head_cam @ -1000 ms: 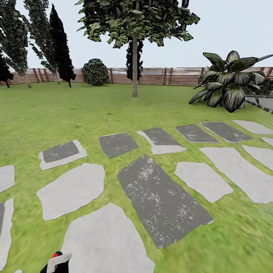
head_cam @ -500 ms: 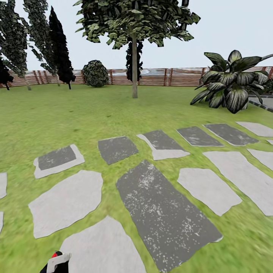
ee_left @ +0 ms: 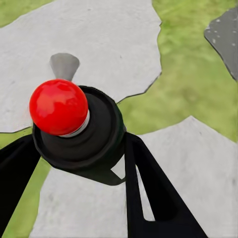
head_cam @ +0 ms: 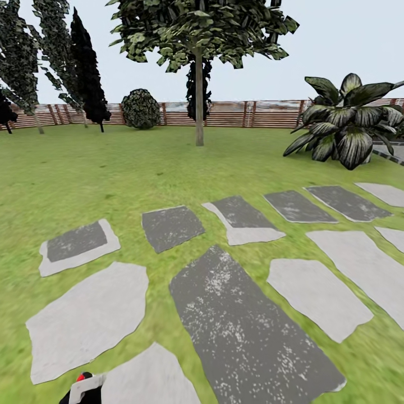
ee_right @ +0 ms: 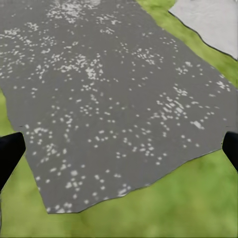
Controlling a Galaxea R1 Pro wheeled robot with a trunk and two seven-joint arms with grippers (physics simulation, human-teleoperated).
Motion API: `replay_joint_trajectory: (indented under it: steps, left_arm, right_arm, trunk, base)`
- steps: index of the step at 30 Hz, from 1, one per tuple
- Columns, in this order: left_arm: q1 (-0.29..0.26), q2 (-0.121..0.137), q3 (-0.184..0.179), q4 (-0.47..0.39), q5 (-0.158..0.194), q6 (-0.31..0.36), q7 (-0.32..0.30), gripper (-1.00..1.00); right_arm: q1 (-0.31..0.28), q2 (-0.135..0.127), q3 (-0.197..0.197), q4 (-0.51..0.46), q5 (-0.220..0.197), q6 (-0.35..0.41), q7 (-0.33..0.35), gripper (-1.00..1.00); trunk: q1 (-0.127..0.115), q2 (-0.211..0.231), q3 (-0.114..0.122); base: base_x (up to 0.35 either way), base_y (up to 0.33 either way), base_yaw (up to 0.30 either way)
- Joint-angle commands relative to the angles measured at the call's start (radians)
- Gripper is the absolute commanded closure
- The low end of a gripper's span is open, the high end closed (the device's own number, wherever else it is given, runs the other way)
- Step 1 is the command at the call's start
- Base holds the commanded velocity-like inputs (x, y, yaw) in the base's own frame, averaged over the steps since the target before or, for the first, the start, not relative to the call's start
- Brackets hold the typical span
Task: In the garden, pick up the pesticide atomizer on the floor and spray pesticide onto both trees until each tree trunk is fully covered.
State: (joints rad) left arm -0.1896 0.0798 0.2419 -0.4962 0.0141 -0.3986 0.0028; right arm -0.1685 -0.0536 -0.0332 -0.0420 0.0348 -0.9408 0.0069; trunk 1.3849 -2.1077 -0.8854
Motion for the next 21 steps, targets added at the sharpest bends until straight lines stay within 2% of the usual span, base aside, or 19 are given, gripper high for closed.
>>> replay_joint_trajectory:
  steps: [1,21]
  left_arm:
    - [-0.001,0.000,0.000,0.001,0.001,-0.003,0.000,1.00]
    - [-0.001,0.001,0.001,0.000,0.001,-0.003,0.000,1.00]
  right_arm:
    - [0.000,0.000,-0.004,0.001,0.004,-0.003,0.001,-1.00]
    - [0.000,0.000,-0.004,0.001,0.004,-0.003,0.001,-1.00]
  trunk:
    - [0.000,0.000,-0.001]
    - [0.000,0.000,-0.001]
  base:
    - [0.340,0.000,0.000]
    - [0.340,0.000,0.000]
